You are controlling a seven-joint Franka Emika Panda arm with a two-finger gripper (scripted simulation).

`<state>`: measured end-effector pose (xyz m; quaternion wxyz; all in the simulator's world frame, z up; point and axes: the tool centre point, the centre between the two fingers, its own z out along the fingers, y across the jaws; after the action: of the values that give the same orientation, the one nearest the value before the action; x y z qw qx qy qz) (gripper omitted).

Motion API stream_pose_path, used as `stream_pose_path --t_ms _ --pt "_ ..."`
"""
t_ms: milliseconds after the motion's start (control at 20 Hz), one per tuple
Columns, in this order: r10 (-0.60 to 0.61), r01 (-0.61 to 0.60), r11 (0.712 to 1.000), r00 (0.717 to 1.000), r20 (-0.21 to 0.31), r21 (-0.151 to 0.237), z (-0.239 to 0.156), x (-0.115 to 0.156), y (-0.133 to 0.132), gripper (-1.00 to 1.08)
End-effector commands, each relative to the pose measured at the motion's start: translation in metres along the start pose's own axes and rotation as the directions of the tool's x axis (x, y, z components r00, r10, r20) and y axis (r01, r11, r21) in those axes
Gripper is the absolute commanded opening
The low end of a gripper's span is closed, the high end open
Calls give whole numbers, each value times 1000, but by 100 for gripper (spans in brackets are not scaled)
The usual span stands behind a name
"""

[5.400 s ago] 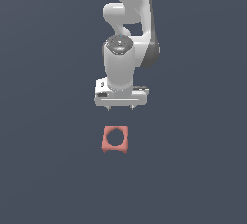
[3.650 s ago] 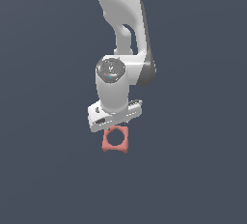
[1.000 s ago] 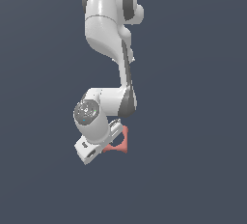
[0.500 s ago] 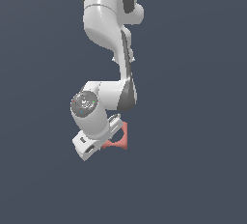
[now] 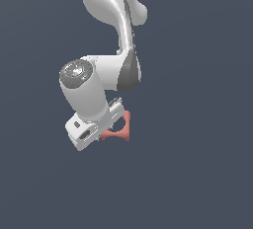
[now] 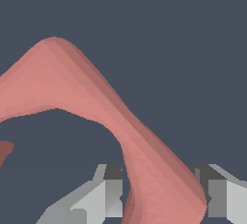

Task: Pick up the object and move it to a goal position.

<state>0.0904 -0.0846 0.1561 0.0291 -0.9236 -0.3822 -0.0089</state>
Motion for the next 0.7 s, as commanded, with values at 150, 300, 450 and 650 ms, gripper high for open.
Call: stream_pose_path --t_ms 150,300,450,650 --pt "0 0 1000 1000 0 -1 -55 -9 -10 -100" --pt "0 0 1000 1000 0 -1 -80 -12 -14 -100" --pt "0 0 1000 1000 0 0 -101 -15 -17 -100" --pt "0 0 1000 1000 -1 0 -119 -18 -19 -100"
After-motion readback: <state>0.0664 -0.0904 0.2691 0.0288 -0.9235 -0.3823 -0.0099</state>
